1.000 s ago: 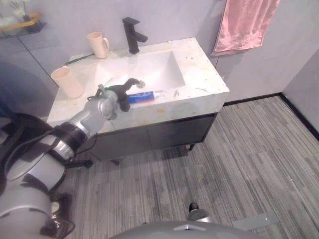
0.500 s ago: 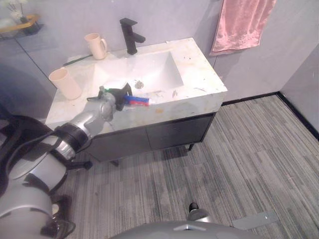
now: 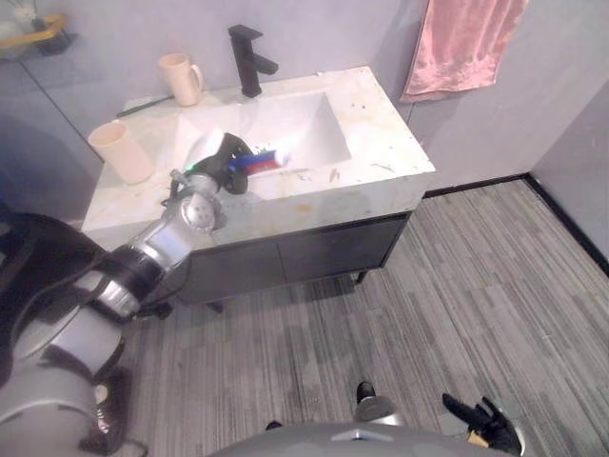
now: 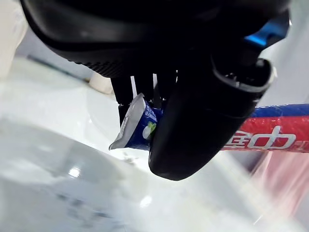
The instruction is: Organize the bathroom.
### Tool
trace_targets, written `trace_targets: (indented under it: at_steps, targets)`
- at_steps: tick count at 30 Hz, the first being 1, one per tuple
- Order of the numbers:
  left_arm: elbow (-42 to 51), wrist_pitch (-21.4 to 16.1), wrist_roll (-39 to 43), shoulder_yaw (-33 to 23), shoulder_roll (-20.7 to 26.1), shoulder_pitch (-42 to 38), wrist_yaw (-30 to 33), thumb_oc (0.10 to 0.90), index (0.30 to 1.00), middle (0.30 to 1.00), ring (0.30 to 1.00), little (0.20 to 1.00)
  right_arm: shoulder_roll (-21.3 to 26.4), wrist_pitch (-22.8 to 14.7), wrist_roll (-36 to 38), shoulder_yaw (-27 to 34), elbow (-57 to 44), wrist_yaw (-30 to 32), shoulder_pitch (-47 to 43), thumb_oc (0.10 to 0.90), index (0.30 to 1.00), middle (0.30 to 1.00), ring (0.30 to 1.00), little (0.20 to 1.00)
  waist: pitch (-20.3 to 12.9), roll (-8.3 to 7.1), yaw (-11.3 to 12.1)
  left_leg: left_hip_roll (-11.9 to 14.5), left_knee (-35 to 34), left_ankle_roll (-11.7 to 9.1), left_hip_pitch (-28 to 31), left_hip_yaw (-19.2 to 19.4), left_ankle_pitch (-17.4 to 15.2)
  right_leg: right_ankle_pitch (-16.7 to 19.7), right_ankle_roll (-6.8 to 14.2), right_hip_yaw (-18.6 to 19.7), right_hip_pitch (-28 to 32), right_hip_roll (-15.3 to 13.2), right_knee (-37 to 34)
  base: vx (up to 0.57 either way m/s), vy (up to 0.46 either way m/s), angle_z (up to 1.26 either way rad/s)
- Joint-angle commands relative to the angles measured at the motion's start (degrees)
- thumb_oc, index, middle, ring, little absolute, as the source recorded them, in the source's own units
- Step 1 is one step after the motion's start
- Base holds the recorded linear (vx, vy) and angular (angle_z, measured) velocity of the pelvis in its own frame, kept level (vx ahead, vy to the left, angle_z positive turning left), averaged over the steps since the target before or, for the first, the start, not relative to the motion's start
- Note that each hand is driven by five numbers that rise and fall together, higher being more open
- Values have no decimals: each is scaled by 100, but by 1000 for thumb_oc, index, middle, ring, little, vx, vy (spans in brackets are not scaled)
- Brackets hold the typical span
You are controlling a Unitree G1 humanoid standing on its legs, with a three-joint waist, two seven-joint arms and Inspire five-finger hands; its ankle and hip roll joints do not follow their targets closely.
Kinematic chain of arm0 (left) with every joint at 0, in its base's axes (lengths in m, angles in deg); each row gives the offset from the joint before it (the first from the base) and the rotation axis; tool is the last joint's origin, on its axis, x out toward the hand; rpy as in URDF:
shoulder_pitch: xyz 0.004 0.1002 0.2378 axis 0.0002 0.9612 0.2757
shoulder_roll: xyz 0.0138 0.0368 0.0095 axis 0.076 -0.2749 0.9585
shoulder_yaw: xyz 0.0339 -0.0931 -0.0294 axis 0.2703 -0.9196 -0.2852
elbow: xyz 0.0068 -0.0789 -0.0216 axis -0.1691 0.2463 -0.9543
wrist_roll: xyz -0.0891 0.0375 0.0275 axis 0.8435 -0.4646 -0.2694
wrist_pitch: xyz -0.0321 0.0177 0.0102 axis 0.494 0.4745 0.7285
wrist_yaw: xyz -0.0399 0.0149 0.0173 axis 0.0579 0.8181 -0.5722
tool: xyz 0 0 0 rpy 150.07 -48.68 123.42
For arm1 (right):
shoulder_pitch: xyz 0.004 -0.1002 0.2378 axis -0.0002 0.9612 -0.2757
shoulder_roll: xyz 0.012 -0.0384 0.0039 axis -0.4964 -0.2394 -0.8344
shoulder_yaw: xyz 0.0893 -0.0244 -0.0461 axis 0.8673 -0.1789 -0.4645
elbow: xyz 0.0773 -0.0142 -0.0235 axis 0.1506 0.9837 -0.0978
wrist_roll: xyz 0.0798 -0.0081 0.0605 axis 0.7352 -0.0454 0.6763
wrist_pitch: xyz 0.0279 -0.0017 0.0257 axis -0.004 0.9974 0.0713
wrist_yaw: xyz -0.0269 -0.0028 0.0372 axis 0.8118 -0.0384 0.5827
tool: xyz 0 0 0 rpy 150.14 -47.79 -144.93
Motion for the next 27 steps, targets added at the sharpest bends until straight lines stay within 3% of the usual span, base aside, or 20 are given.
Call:
trace_targets:
  at_steps: [1, 2, 4, 7, 10, 11, 13, 15, 19, 22, 23, 25, 26, 27]
  targets:
    - [197, -1384, 1268, -512, 157, -812, 969, 400, 300, 300, 300, 300, 620, -1122, -860, 463, -503, 1218, -115, 800, 900, 900, 900, 900, -239, -18, -177, -358, 671, 173, -121, 220, -340, -470, 190, -41, -232, 382, 299, -147, 148, -7]
    - [329, -1644, 1519, -631, 26, -731, 1067, 400, 300, 300, 300, 300, 647, -1240, -1094, 639, -847, 1430, -69, 800, 900, 900, 900, 900, -248, -29, -217, -378, 643, 181, -113, 237, -331, -464, 206, -12, -259, 377, 313, -118, 120, -5]
    - [688, -2313, 2143, -828, -288, -553, 1252, 400, 300, 300, 300, 300, 856, -1706, -2056, 1237, -1748, 2448, -57, 800, 900, 900, 900, 900, -268, -41, -321, -413, 597, 198, -90, 252, -308, -461, 242, 97, -317, 382, 369, -125, 149, -9]
    - [1008, -2696, 2464, -1076, -445, -311, 1145, 400, 300, 300, 300, 300, 1172, -1694, -3143, 1928, -2865, 3096, -39, 800, 900, 900, 900, 900, -280, -43, -404, -435, 622, 225, -103, 255, -331, -478, 252, 197, -336, 373, 399, -86, 127, -14]
    - [1321, -2933, 2864, -1242, -549, -144, 1185, 400, 300, 300, 300, 300, 1716, -1703, -3445, 2633, -4039, 3075, -257, 800, 900, 900, 900, 900, -297, -41, -443, -506, 602, 260, -91, 210, -364, -514, 270, 291, -309, 388, 383, -65, 146, -24]
    - [1423, -3005, 2936, -1318, -624, -77, 1137, 400, 300, 300, 300, 300, 1915, -1935, -3576, 2827, -4441, 3072, -477, 800, 900, 900, 900, 900, -311, -28, -416, -528, 584, 269, -73, 202, -371, -514, 289, 301, -283, 383, 368, -55, 136, -22]
    - [1655, -2934, 2922, -1358, -756, -43, 1247, 400, 300, 300, 300, 300, 2227, -2017, -3469, 2946, -5127, 2785, -991, 800, 900, 900, 900, 900, -337, -22, -346, -545, 556, 283, -61, 185, -370, -522, 305, 315, -253, 374, 338, -59, 118, -24]
    - [1776, -2902, 2909, -1335, -884, -32, 1323, 400, 300, 300, 300, 300, 2529, -2427, -3317, 2781, -5563, 2460, -1454, 800, 900, 900, 900, 900, -369, -36, -217, -566, 564, 296, -83, 157, -376, -524, 319, 286, -233, 336, 320, -64, 91, -12]
    - [1794, -2651, 2667, -1172, -1136, -198, 1434, 400, 300, 300, 300, 300, 2889, -2258, -2632, 1919, -6128, 1427, -2684, 800, 900, 900, 900, 900, -442, -96, 70, -575, 559, 300, -117, 156, -342, -517, 344, 191, -203, 258, 295, -62, 46, -4]
    - [1710, -2459, 2289, -1040, -1301, -313, 1368, 400, 300, 300, 300, 300, 2845, -1700, -1893, 866, -6199, 262, -3742, 800, 900, 900, 900, 900, -429, -170, 326, -570, 602, 270, -193, 141, -280, -483, 326, 64, -215, 186, 318, -73, 13, 4]
    - [1708, -2454, 2252, -995, -1330, -313, 1339, 400, 300, 300, 300, 300, 2851, -1566, -1855, 671, -6196, 163, -3901, 800, 900, 900, 900, 900, -431, -188, 384, -572, 610, 267, -205, 132, -276, -483, 326, 44, -217, 173, 325, -58, 6, 13]
    - [1690, -2400, 2092, -824, -1443, -327, 1242, 400, 300, 300, 300, 300, 2845, -677, -1660, -309, -6162, -470, -4688, 800, 900, 900, 900, 900, -400, -257, 594, -570, 637, 235, -222, 67, -249, -480, 331, -69, -193, 88, 357, -38, 2, 18]
    - [1689, -2399, 2077, -831, -1450, -318, 1221, 400, 300, 300, 300, 300, 2844, -612, -1639, -408, -6136, -504, -4773, 800, 900, 900, 900, 900, -401, -262, 607, -570, 640, 231, -233, 65, -242, -472, 329, -78, -198, 79, 353, -32, 4, 32]
    - [1682, -2390, 2012, -764, -1497, -282, 1131, 400, 300, 300, 300, 300, 2799, -198, -1307, -789, -6042, -857, -5031, 800, 900, 900, 900, 900, -386, -291, 701, -567, 649, 213, -212, 24, -267, -493, 351, -156, -166, 24, 376, -17, 2, 35]
